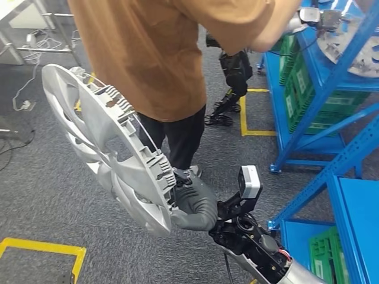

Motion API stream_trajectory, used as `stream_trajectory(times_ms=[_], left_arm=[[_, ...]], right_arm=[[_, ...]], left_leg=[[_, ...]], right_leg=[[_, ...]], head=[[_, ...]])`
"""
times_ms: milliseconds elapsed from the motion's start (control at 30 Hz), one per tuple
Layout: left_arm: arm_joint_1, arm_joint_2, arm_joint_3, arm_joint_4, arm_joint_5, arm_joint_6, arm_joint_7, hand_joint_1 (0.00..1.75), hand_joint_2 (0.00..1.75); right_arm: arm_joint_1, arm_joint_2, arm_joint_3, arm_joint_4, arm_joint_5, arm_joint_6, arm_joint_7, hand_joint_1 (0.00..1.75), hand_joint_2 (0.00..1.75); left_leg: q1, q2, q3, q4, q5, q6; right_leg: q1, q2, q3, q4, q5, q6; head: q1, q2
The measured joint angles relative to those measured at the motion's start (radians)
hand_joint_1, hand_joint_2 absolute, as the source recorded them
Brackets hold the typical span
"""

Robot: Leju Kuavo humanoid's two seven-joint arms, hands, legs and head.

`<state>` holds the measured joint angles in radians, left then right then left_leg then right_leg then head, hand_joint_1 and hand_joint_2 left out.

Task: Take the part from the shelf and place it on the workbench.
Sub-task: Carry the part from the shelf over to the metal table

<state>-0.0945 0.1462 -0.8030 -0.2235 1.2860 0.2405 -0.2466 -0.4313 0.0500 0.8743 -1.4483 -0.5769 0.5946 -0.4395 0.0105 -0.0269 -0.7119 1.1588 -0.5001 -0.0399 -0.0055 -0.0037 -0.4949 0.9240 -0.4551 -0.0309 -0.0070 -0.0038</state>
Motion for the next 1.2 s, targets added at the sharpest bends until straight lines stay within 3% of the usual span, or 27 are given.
stream_trajectory(times_ms=[67,100,167,233,267,333,367,433,500,533,567,600,633,700,733,800,867,933,1000,1067,1100,1133,1200], left_arm=[[0.000,0.000,0.000,0.000,-0.003,-0.001,0.000,0.00,1.75],[0.001,0.000,0.000,0.000,-0.004,-0.001,0.000,0.00,1.75],[0.002,0.001,0.000,0.000,-0.008,-0.003,0.000,0.00,1.75],[-0.001,0.001,0.000,0.000,-0.011,-0.006,0.000,0.00,1.75],[-0.001,0.001,0.000,0.000,-0.013,-0.007,0.000,0.00,1.75],[-0.001,0.001,0.000,0.000,-0.013,-0.007,0.000,0.00,1.75],[0.000,0.002,0.000,0.000,-0.013,-0.007,0.000,0.00,1.75],[0.000,0.002,0.000,0.000,-0.013,-0.007,0.001,0.00,1.75],[-0.001,0.002,0.000,0.000,-0.013,-0.007,0.001,0.00,1.75],[-0.001,0.002,0.000,0.000,-0.014,-0.007,0.001,0.00,1.75],[-0.001,0.002,0.000,0.000,-0.014,-0.007,0.001,0.00,1.75],[-0.001,0.002,0.000,0.000,-0.014,-0.007,0.001,0.00,1.75],[0.000,0.002,0.000,0.000,-0.014,-0.007,0.001,0.00,1.75],[-0.001,0.001,0.000,0.000,-0.015,-0.007,0.001,0.00,1.75],[-0.002,0.000,-0.001,0.000,-0.016,-0.007,0.001,0.00,1.75],[-0.001,-0.001,-0.001,0.000,-0.016,-0.007,0.001,0.00,1.75],[0.005,0.000,-0.001,0.000,-0.016,-0.007,0.001,0.00,1.75],[0.006,0.000,-0.001,0.000,-0.017,-0.007,0.001,0.00,1.75],[0.002,0.000,-0.001,0.001,-0.018,-0.008,0.001,0.00,1.75],[0.001,0.000,-0.001,0.001,-0.019,-0.008,0.001,0.00,1.75],[0.002,0.000,-0.001,0.001,-0.019,-0.009,0.001,0.00,1.75],[0.002,0.000,-0.001,0.001,-0.019,-0.009,0.001,0.00,1.75],[0.000,0.001,-0.001,0.001,-0.019,-0.009,0.001,0.00,1.75]], right_arm=[[0.004,0.000,0.000,0.001,0.000,-0.003,0.004,1.61,1.75],[0.006,0.000,0.000,0.001,0.000,-0.005,0.005,1.61,1.75],[0.006,0.000,0.000,0.001,0.000,-0.009,0.006,1.61,1.75],[0.006,0.000,-0.001,0.001,0.000,-0.013,0.008,1.61,1.75],[0.005,0.000,-0.001,0.001,0.000,-0.014,0.009,1.61,1.75],[0.005,0.000,-0.001,0.001,0.000,-0.015,0.012,1.61,1.75],[0.005,0.000,-0.001,0.001,0.000,-0.015,0.013,1.61,1.75],[0.005,0.000,-0.001,0.000,0.000,-0.016,0.013,1.61,1.75],[0.007,-0.001,-0.001,0.000,0.001,-0.016,0.014,1.61,1.75],[0.009,-0.002,-0.001,0.000,0.001,-0.016,0.014,1.61,1.75],[0.012,-0.003,-0.001,0.000,0.001,-0.016,0.014,1.61,1.75],[0.014,-0.003,-0.001,0.000,0.001,-0.016,0.015,1.61,1.75],[0.015,-0.003,-0.001,0.000,0.001,-0.016,0.015,1.61,1.75],[0.014,-0.004,-0.001,0.000,0.001,-0.017,0.016,1.61,1.75],[0.013,-0.004,-0.001,0.000,0.001,-0.017,0.016,1.61,1.75],[0.012,-0.004,-0.001,0.000,0.001,-0.017,0.017,1.61,1.75],[0.011,-0.004,-0.001,0.000,0.001,-0.019,0.018,1.61,1.75],[0.011,-0.004,-0.001,-0.001,0.001,-0.021,0.019,1.61,1.75],[0.012,-0.004,-0.001,-0.001,0.002,-0.024,0.020,1.61,1.75],[0.015,-0.005,-0.001,-0.001,0.007,-0.027,0.022,1.61,1.75],[0.017,-0.005,0.000,-0.001,0.009,-0.028,0.023,1.61,1.75],[0.017,-0.005,0.000,-0.001,0.011,-0.029,0.023,1.61,1.75],[0.017,-0.005,0.000,-0.001,0.013,-0.029,0.024,1.61,1.75]], left_leg=[[0.007,0.015,-0.047,0.083,-0.017,-0.008],[0.011,0.020,-0.041,0.066,0.002,-0.011],[0.017,0.051,0.029,-0.070,0.068,-0.017],[0.014,0.089,0.091,-0.186,0.109,-0.012],[0.011,0.098,0.103,-0.208,0.111,-0.006],[0.006,0.077,0.104,-0.208,0.107,0.011],[0.006,0.066,0.106,-0.209,0.106,0.018],[0.007,0.046,0.111,-0.212,0.105,0.032],[0.005,0.024,0.113,-0.212,0.104,0.041],[0.002,0.011,0.114,-0.211,0.103,0.043],[0.000,-0.003,0.115,-0.211,0.102,0.044],[-0.003,-0.018,0.117,-0.211,0.101,0.045],[-0.004,-0.033,0.119,-0.210,0.101,0.045],[-0.004,-0.061,0.123,-0.210,0.100,0.043],[-0.004,-0.073,0.122,-0.210,0.100,0.041],[0.000,-0.095,0.116,-0.210,0.104,0.031],[0.003,-0.105,0.110,-0.212,0.107,0.019],[-0.002,-0.064,0.087,-0.170,0.080,0.011],[-0.002,-0.006,0.024,-0.046,0.017,0.004],[0.005,0.013,-0.035,0.069,-0.021,-0.005],[0.009,0.018,-0.040,0.077,-0.014,-0.010],[0.013,0.024,-0.020,0.039,0.011,-0.013],[0.016,0.059,0.060,-0.107,0.073,-0.018]], right_leg=[[0.001,-0.027,0.000,0.000,-0.004,0.001],[0.000,-0.040,0.001,0.001,-0.006,0.003],[0.000,-0.062,0.006,0.005,-0.015,0.012],[0.004,-0.079,0.008,0.011,-0.028,0.024],[0.007,-0.088,0.010,0.013,-0.034,0.031],[0.007,-0.104,0.019,0.013,-0.044,0.043],[0.004,-0.100,0.022,0.019,-0.052,0.049],[-0.002,-0.059,-0.002,0.086,-0.097,0.056],[-0.004,-0.013,-0.072,0.234,-0.165,0.055],[-0.003,-0.004,-0.109,0.303,-0.187,0.054],[-0.003,0.000,-0.133,0.340,-0.188,0.052],[-0.002,0.003,-0.139,0.336,-0.168,0.048],[-0.002,0.009,-0.126,0.290,-0.129,0.042],[0.000,0.047,-0.072,0.144,-0.044,0.029],[0.001,0.068,-0.051,0.087,-0.021,0.026],[0.004,0.084,-0.028,0.042,-0.016,0.022],[0.002,0.063,-0.016,0.026,-0.011,0.016],[-0.003,0.038,-0.009,0.008,0.000,0.008],[-0.002,0.010,-0.007,0.001,0.004,0.003],[0.000,-0.020,-0.007,0.001,0.002,0.002],[-0.001,-0.034,-0.007,0.002,0.000,0.003],[-0.001,-0.046,-0.007,0.003,-0.003,0.006],[-0.001,-0.068,-0.006,0.009,-0.011,0.016]], head=[[-0.008,0.000],[-0.012,0.000],[-0.021,0.000],[-0.027,0.000],[-0.025,0.000],[-0.017,0.000],[-0.014,0.000],[-0.006,0.000],[0.008,0.000],[0.013,0.000],[0.016,0.000],[0.018,0.000],[0.020,0.000],[0.023,0.000],[0.023,0.000],[0.026,0.000],[0.028,0.000],[0.017,0.000],[0.004,0.000],[-0.004,0.000],[-0.007,0.000],[-0.012,0.000],[-0.021,0.000]])
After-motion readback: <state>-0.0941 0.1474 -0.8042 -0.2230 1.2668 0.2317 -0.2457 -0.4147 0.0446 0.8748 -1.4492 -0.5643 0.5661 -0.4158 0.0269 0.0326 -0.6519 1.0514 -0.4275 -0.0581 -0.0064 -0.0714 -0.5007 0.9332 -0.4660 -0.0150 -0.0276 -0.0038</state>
